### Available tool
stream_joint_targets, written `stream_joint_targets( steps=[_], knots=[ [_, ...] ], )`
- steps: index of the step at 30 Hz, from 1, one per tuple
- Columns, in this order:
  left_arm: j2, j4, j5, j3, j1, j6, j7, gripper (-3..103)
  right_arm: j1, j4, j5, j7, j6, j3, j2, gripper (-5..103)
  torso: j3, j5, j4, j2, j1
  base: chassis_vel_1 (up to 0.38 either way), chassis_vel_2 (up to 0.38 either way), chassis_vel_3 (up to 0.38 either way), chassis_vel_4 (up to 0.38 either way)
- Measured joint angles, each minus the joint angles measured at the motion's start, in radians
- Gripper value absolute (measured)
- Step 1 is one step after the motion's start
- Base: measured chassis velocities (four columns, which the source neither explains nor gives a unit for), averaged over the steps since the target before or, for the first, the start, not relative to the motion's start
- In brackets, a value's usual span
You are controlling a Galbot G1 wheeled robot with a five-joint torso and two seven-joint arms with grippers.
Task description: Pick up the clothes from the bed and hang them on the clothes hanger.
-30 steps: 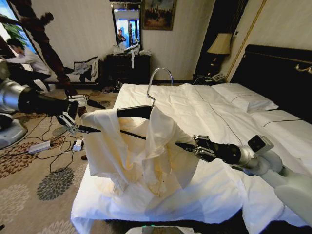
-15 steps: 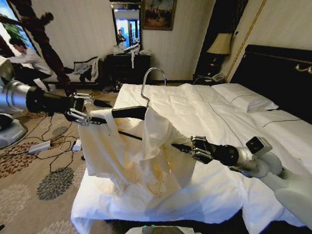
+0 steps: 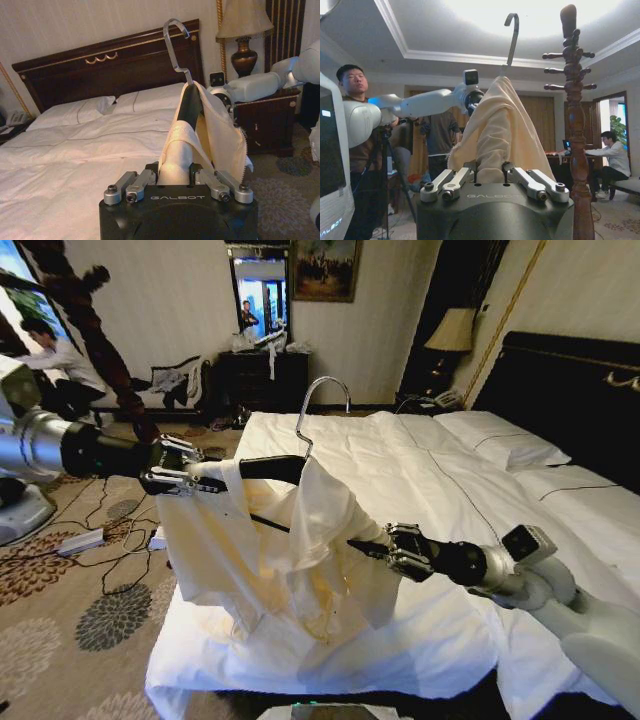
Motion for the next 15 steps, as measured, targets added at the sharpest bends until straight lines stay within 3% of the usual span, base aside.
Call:
stream_joint_targets(
  steps=[7,15],
  knots=[
    [-0.011,-0.015,0.007,0.011,0.005,-0.005,0.032,27,0.018,0.007,-0.028,0.000,0.000,-0.026,-0.008,21,0.000,-0.0002,0.0001,0.000,0.000,0.000,0.000,0.000,0.000],
    [-0.020,-0.009,0.070,0.019,0.017,-0.014,0.140,20,0.022,0.009,-0.022,-0.009,0.002,-0.013,-0.009,19,0.000,-0.0001,-0.0001,0.000,0.000,0.000,0.000,0.000,0.000]
  ],
)
